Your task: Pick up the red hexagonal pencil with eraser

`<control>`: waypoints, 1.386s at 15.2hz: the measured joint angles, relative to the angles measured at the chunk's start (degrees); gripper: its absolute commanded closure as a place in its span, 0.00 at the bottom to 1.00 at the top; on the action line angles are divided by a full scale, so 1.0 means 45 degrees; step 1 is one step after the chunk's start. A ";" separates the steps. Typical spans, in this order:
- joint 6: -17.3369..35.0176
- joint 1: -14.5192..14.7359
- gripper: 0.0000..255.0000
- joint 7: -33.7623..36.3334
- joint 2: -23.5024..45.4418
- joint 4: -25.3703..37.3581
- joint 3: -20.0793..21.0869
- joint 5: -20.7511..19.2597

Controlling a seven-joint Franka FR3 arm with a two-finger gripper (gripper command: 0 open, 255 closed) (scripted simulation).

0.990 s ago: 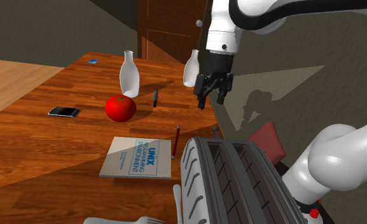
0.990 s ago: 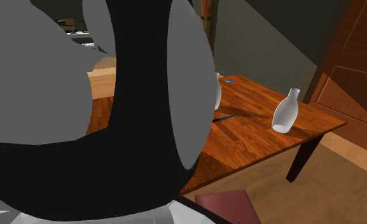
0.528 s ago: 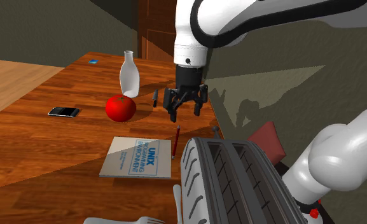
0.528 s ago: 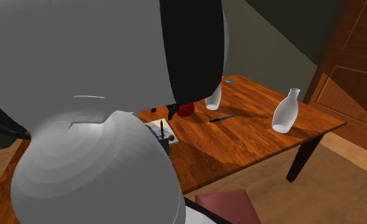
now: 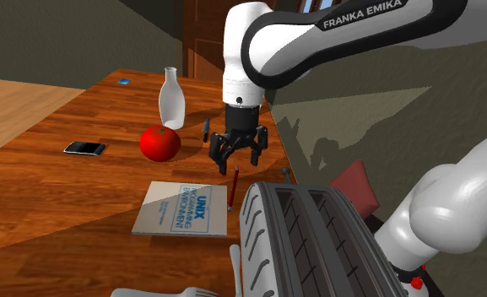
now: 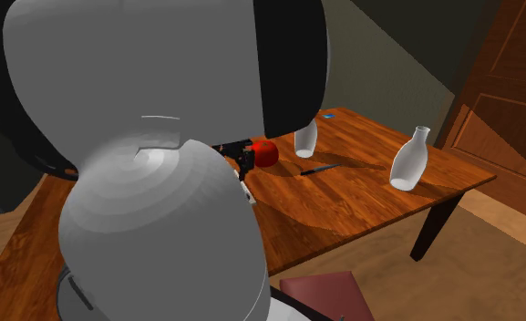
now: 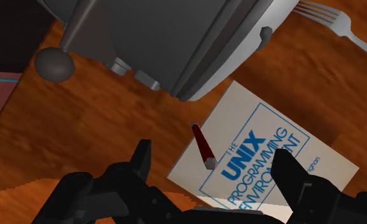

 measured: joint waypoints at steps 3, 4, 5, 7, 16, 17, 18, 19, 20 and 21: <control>0.0222 -0.0002 1.00 0.0018 0.0156 -0.0068 0.0036 -0.0041; 0.0244 0.0001 1.00 0.0022 0.0166 -0.0079 0.0041 -0.0041; 0.0257 0.0003 1.00 0.0025 0.0171 -0.0085 0.0045 -0.0041; 0.0263 0.0002 1.00 0.0029 0.0169 -0.0084 0.0045 -0.0045; -0.0302 -0.0019 1.00 0.0032 -0.0033 0.0283 -0.0033 -0.0027; -0.0474 -0.0015 1.00 0.0048 -0.0110 0.0386 -0.0047 -0.0010; -0.0660 -0.0031 1.00 0.0058 -0.0123 0.0559 -0.0071 -0.0031; -0.0839 -0.0029 1.00 0.0069 -0.0210 0.0655 -0.0091 -0.0011; -0.0993 -0.0038 1.00 0.0083 -0.0225 0.0796 -0.0107 -0.0023; -0.1157 -0.0042 1.00 0.0087 -0.0284 0.0902 -0.0129 -0.0015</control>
